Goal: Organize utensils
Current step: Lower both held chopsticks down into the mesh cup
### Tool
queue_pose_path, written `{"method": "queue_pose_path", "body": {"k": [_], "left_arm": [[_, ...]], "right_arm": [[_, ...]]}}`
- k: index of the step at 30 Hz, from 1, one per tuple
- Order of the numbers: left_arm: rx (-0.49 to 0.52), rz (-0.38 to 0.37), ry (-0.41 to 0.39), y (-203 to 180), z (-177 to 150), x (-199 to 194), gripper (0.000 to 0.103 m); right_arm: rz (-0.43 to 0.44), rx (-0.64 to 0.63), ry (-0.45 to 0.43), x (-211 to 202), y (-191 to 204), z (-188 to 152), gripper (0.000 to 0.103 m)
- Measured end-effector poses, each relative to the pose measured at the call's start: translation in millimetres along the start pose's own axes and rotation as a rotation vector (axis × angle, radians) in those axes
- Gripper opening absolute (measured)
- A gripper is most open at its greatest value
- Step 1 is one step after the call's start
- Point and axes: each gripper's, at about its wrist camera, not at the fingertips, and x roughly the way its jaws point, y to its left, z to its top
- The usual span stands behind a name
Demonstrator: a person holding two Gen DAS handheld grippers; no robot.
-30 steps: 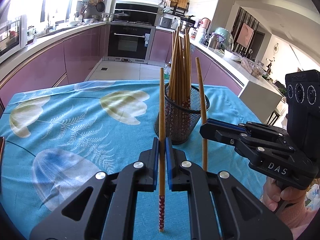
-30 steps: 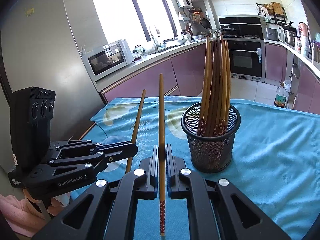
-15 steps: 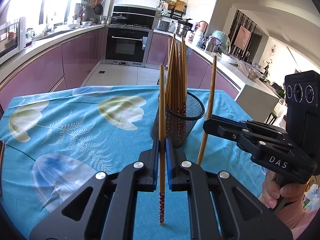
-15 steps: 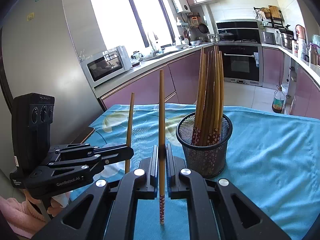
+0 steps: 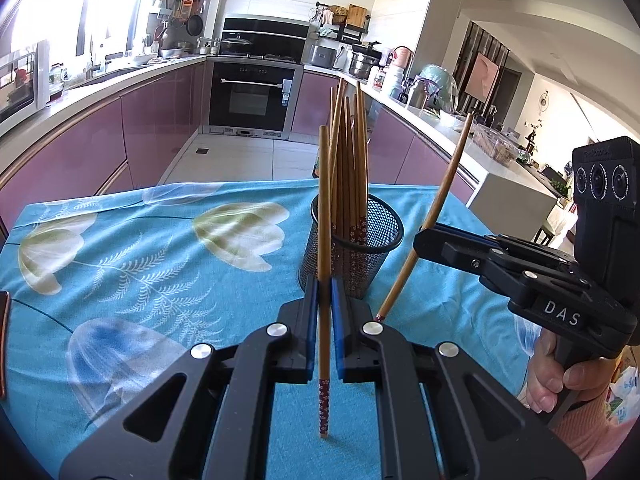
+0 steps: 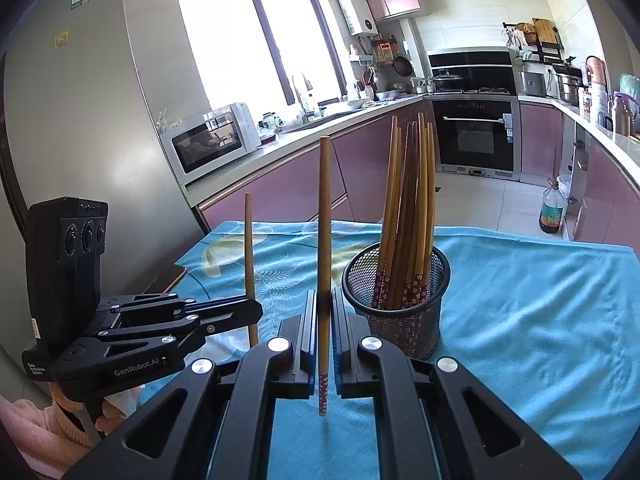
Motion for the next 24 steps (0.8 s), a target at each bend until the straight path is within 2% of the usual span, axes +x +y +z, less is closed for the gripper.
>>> {"method": "queue_pose_path", "body": {"k": [24], "left_arm": [[0.022, -0.007, -0.055, -4, 22, -5, 0.007]], "right_arm": [[-0.026, -0.031, -0.069, -16, 0, 20, 0.006]]}}
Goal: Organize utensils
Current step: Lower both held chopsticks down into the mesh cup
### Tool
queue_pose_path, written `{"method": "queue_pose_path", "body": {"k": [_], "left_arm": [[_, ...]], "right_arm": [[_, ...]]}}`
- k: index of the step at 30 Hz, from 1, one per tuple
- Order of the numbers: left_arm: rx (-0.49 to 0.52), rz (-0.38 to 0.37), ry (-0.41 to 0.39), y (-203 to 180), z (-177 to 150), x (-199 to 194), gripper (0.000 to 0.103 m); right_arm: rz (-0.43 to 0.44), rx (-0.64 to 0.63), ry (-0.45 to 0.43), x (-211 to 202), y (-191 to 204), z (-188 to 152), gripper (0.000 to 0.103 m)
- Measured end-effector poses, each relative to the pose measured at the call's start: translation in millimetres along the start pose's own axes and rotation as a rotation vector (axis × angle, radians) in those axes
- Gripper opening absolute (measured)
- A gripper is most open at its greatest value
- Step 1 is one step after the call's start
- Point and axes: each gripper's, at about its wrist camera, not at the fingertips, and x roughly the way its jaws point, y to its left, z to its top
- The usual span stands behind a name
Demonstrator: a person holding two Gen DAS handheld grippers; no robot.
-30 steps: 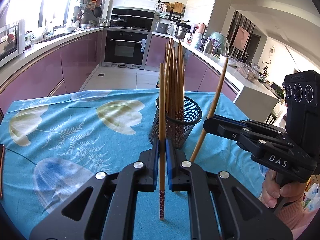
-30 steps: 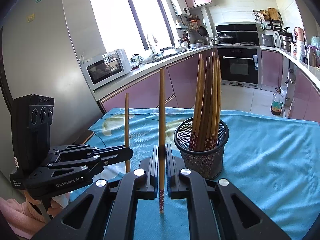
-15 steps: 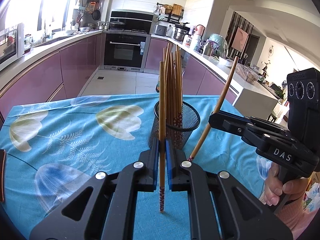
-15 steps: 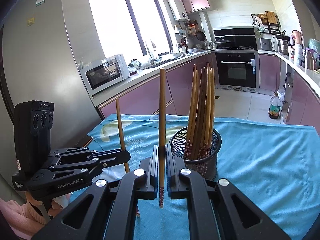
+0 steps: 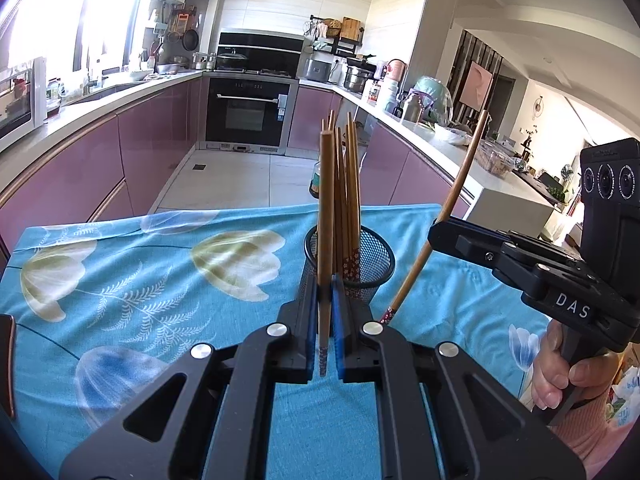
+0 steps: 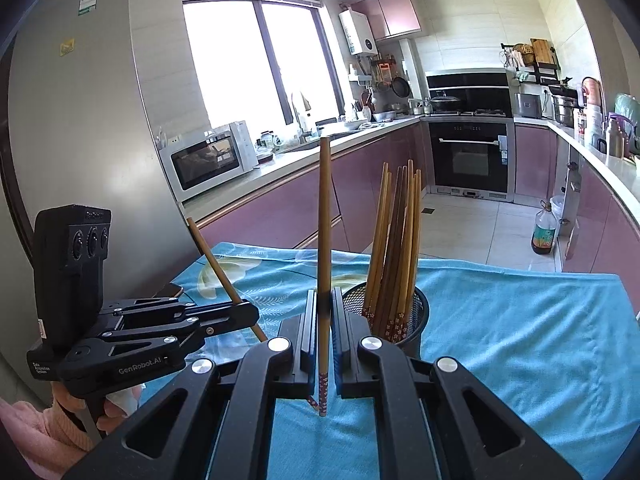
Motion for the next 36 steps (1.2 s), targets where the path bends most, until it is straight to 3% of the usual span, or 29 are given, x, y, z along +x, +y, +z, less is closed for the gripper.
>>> {"method": "queue_pose_path", "body": {"k": [36], "left_arm": [[0.035, -0.024, -0.124, -9, 45, -34, 0.007]], "right_arm": [[-0.013, -0.046, -0.093, -18, -4, 32, 0.006]]}}
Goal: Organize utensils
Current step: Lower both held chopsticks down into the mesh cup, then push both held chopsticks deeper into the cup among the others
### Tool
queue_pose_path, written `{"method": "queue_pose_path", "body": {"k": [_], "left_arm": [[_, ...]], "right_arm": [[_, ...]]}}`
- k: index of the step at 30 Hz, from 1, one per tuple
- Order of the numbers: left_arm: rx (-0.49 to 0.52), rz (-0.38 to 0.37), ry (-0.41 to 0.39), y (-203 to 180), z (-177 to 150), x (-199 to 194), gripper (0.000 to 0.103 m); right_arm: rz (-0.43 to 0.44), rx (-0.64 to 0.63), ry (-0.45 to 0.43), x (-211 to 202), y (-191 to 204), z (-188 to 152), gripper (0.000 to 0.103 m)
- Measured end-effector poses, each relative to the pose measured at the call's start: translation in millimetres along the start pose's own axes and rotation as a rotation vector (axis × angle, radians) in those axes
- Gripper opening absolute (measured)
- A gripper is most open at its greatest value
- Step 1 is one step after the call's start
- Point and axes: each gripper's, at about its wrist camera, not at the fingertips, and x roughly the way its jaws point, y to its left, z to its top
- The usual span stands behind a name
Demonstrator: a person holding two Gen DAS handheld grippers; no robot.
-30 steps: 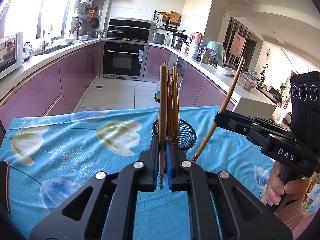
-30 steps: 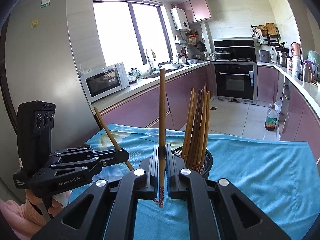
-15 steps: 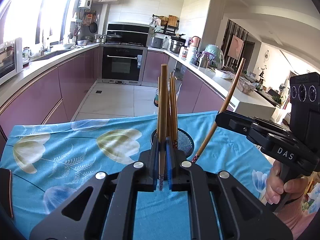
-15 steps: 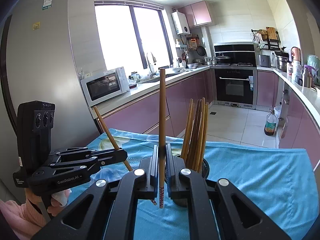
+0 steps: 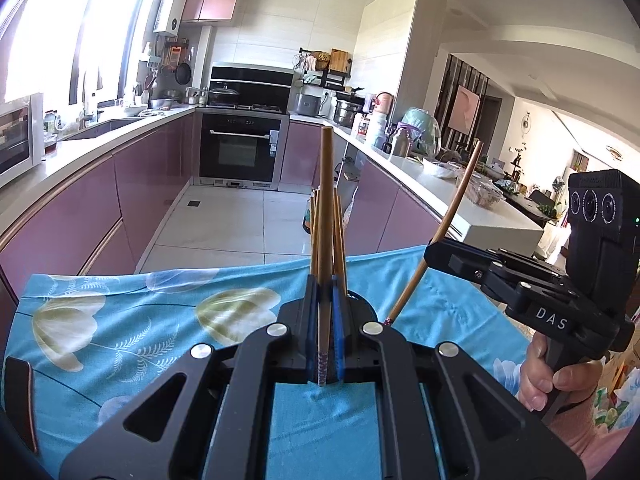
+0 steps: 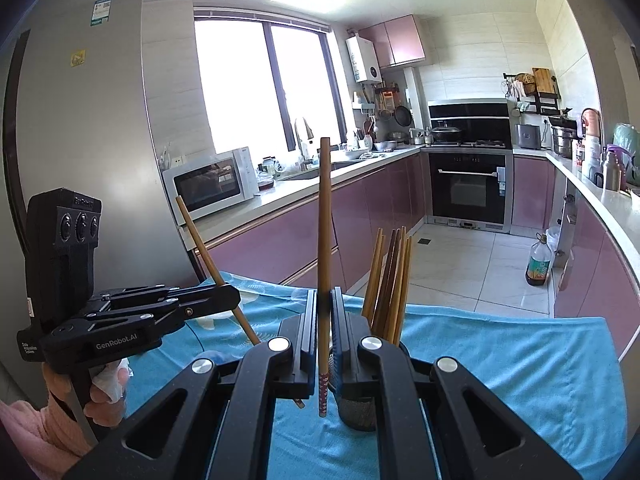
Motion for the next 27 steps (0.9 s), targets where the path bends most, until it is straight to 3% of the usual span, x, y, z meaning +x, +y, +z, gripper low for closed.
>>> {"method": "queue_pose_path", "body": {"k": [13, 27], "left_arm": [[0.022, -0.016, -0.071, -13, 26, -17, 0.007], [0.002, -0.018, -0.076, -15, 41, -5, 0.007]], "right_arm": [[-0.006, -0.008, -0.037, -5, -2, 14, 0.006], [-0.027, 0.002, -0.046, 2, -10, 22, 0.006]]}}
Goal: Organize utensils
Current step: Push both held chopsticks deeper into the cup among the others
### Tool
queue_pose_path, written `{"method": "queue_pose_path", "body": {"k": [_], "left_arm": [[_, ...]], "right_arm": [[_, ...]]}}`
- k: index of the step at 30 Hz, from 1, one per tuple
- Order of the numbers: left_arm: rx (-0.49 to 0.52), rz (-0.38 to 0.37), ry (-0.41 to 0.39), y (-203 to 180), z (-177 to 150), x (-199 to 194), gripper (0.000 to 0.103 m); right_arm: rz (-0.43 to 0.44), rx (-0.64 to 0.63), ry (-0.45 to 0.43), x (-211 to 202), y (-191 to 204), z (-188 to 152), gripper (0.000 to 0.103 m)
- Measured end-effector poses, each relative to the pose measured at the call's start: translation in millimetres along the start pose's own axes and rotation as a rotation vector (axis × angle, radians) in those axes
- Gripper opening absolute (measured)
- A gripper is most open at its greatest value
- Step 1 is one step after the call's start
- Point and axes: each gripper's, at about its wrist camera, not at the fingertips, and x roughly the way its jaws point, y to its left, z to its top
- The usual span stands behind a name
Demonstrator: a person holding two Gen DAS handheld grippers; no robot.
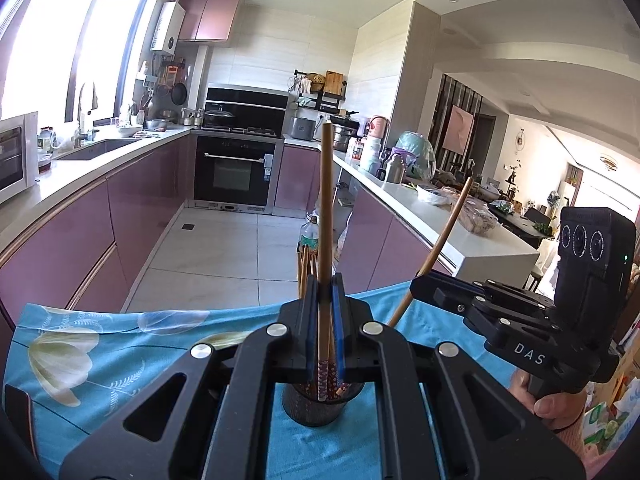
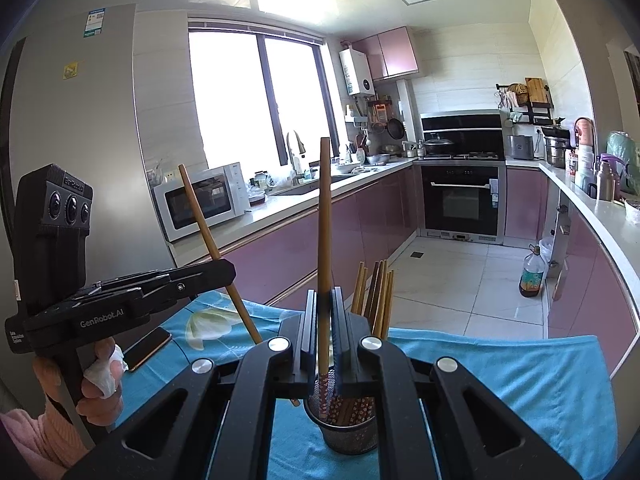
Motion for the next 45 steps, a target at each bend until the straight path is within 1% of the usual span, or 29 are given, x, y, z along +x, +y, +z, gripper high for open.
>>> {"method": "queue_pose_path", "body": {"k": [10, 25, 45], "left_arm": [[-0.011, 0.004, 0.027, -6, 0, 15, 0.007], [-0.009, 0.002, 0.058, -4, 1, 40, 0.007], [-0.014, 0.007, 0.103, 5, -8, 63, 0.007]], "right_arm": [[-0.024, 0.003, 0.015, 10, -1, -3, 0.006], [-0.035, 0.02, 0.04, 22, -9, -6, 0.006], [-0.043, 0.024, 0.07, 28, -11, -10, 0.006]]}}
